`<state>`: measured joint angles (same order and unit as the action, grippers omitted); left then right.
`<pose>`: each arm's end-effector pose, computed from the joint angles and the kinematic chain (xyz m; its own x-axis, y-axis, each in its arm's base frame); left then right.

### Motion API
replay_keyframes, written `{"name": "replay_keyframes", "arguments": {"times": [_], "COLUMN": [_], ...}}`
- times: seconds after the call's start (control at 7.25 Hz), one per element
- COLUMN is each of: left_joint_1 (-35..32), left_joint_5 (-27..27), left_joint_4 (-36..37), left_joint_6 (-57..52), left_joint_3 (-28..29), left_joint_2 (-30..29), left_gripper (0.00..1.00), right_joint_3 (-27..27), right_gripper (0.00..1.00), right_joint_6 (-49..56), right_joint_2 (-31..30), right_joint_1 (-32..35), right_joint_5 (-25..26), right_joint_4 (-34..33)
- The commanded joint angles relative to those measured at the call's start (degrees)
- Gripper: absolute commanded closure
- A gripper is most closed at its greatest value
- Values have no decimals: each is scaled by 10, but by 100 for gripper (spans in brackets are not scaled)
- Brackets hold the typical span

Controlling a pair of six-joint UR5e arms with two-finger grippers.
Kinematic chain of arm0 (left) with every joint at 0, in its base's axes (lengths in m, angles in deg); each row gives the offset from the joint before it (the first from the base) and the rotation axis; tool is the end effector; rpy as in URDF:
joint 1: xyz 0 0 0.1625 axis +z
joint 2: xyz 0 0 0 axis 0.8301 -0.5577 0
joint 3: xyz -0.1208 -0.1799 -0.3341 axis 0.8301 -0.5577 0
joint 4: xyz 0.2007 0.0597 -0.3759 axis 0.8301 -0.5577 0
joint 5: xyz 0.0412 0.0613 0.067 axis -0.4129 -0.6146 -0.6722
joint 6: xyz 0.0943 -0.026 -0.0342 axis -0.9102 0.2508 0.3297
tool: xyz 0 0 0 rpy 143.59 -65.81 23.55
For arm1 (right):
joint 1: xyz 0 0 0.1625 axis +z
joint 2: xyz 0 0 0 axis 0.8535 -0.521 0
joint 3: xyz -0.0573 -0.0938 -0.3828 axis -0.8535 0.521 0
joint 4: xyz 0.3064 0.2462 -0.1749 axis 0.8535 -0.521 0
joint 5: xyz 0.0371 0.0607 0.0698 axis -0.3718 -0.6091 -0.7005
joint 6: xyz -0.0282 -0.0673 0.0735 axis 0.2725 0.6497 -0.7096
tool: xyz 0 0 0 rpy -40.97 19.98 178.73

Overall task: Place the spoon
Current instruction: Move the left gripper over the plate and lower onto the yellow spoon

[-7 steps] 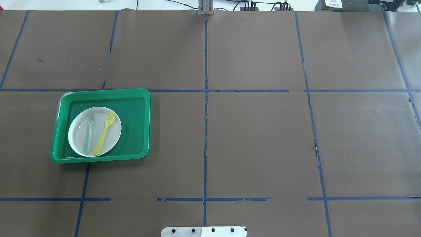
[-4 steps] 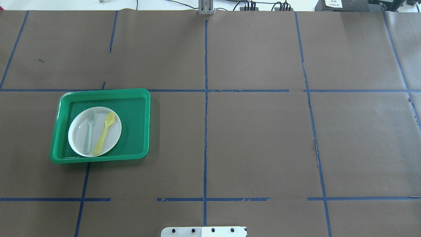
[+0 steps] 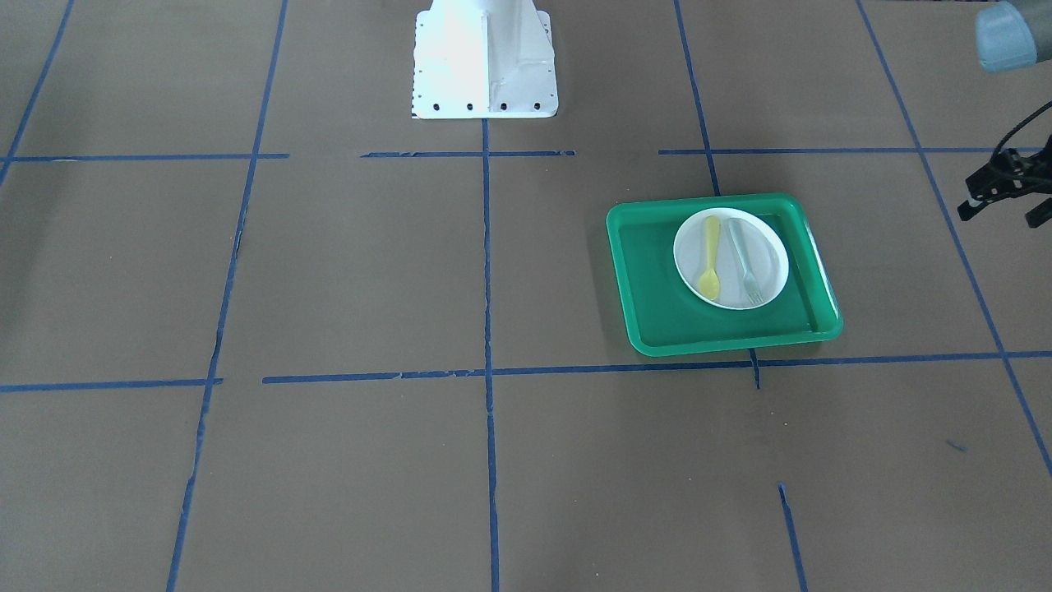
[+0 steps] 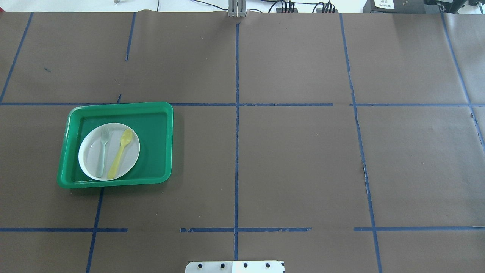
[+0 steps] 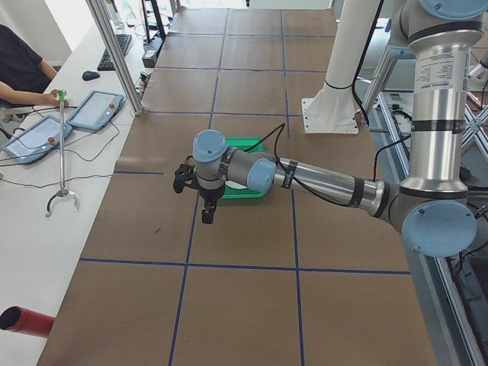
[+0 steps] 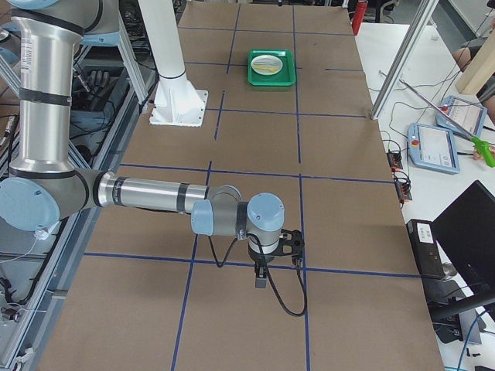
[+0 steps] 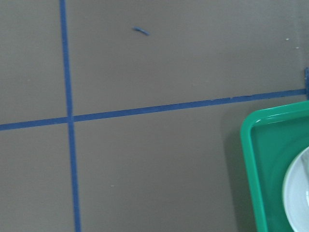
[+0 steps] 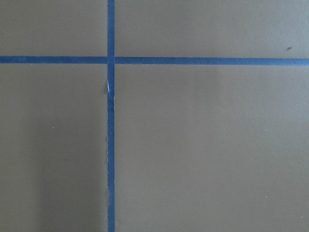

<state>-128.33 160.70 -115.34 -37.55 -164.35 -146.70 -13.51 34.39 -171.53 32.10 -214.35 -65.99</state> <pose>0.0971 -0.5029 0.4625 0.6564 0.1159 -0.7455 -0.0265 0.9911 0.1308 0.0716 -0.4555 0.6591 0.7609 0.0177 0.6486 -0.0225 0.9997 -0.0009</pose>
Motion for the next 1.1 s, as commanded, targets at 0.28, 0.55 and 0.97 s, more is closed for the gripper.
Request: {"name": "replay_keyframes", "arguments": {"times": [0.28, 0.55, 0.97], "left_joint_1": [175, 241, 286], "left_joint_5": [-59, -107, -132], "left_joint_4": [-54, -53, -58], "left_joint_6": [238, 305, 314], "left_joint_3": [-23, -3, 56], "left_joint_2": [-65, -100, -132], "left_gripper": [0, 0, 13], "right_joint_3": [0, 0, 0], "right_gripper": [0, 0, 0], "right_joint_6": [0, 1, 0], "right_joint_2": [0, 0, 0], "right_joint_1": [0, 0, 0], "right_joint_5": [0, 0, 0], "right_joint_4": [0, 0, 0]}}
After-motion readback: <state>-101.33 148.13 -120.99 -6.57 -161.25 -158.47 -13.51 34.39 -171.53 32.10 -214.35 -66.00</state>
